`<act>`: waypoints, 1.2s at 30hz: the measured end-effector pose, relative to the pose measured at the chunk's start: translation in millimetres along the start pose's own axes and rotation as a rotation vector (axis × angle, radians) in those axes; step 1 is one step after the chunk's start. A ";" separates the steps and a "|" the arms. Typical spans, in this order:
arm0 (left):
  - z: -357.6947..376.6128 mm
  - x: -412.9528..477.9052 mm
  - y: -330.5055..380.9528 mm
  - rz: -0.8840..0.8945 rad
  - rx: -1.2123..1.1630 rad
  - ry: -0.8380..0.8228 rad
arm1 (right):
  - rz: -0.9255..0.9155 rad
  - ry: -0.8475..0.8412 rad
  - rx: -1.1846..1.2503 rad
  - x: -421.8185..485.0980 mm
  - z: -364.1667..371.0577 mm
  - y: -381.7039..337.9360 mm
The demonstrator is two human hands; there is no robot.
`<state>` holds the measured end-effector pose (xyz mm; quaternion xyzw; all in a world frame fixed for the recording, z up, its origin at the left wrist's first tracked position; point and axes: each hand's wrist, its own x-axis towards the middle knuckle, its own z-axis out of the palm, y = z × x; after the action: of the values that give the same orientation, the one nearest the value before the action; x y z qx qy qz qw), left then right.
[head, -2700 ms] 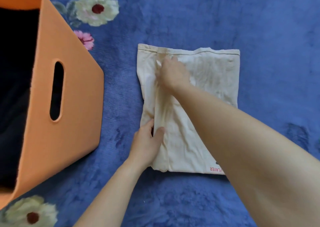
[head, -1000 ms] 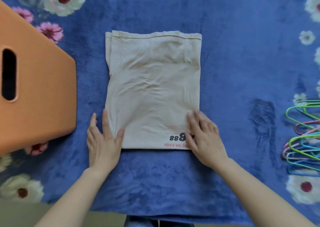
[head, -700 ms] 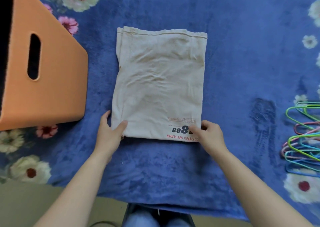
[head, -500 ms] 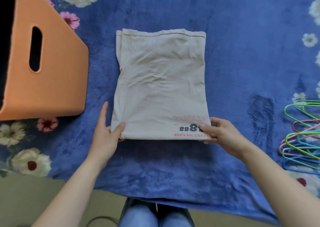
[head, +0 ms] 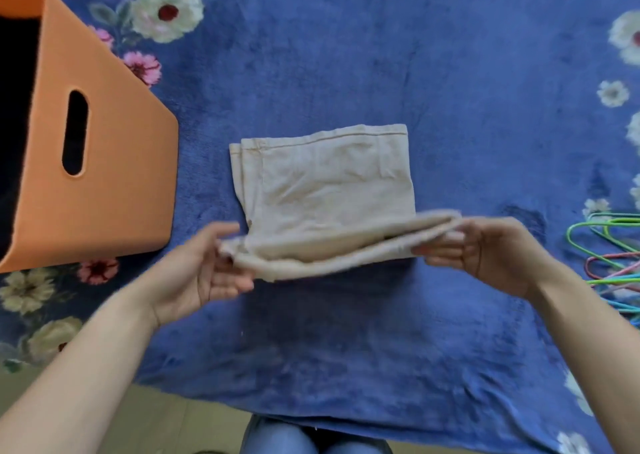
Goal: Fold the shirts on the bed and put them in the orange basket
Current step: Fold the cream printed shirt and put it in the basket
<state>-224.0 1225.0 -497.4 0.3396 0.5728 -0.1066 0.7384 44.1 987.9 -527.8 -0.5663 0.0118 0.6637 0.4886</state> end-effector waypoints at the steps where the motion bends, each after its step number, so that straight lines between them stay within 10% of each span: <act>1: 0.7 7.2 15.9 0.025 -0.073 0.002 | -0.051 0.010 -0.040 8.1 3.0 -14.5; 10: 20.9 84.4 83.8 0.246 -0.263 0.236 | -0.226 0.517 -0.354 100.2 21.1 -64.0; 15: 32.3 100.1 34.7 0.767 0.408 0.744 | -0.289 0.806 -0.517 120.8 20.9 -40.2; 25: 36.8 135.2 50.7 0.779 0.657 0.790 | -0.401 0.930 -0.654 154.8 32.9 -50.7; 36: 33.5 118.3 63.7 0.616 0.167 0.499 | -0.529 0.923 -0.751 155.8 35.0 -48.2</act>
<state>-125.3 1279.1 -578.1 0.5697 0.5953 0.1590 0.5439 68.6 1132.0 -608.2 -0.9092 -0.1521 0.1683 0.3491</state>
